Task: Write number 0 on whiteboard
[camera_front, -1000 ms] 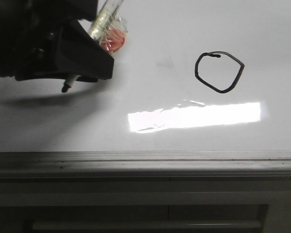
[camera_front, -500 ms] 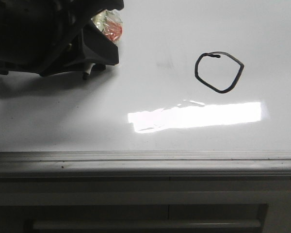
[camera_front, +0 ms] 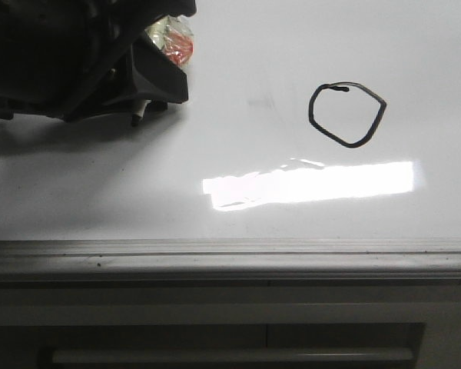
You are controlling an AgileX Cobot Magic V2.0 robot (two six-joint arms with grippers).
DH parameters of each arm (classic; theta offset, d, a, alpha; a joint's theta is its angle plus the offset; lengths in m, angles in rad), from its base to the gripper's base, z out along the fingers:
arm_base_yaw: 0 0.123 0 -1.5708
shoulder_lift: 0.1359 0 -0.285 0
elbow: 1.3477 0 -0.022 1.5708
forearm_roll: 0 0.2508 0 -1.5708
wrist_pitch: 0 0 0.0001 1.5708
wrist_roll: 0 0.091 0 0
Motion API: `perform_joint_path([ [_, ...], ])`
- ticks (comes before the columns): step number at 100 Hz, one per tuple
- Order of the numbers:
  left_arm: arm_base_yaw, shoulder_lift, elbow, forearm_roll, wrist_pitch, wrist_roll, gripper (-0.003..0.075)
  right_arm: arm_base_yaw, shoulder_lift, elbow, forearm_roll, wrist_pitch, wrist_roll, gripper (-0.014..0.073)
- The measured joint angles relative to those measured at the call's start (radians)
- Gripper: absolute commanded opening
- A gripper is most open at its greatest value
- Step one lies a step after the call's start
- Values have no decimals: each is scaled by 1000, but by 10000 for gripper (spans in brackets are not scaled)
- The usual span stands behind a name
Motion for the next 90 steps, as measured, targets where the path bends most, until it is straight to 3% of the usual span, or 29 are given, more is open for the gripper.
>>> perform_joint_path([
  [8,0,0,-2,0,7,0,288,0,0,0,6,0,0,-60],
  [33,-2,0,-4,0,15,0,315,0,0,0,22,0,0,-60],
  [59,-8,-6,-8,13,18,2,568,0,0,0,24,0,0,-60],
  [74,-8,-39,-8,15,28,4,578,0,-9,0,-4,-12,0,-60],
  [90,2,-149,12,36,130,30,550,0,-78,2,-102,-38,0,-59],
])
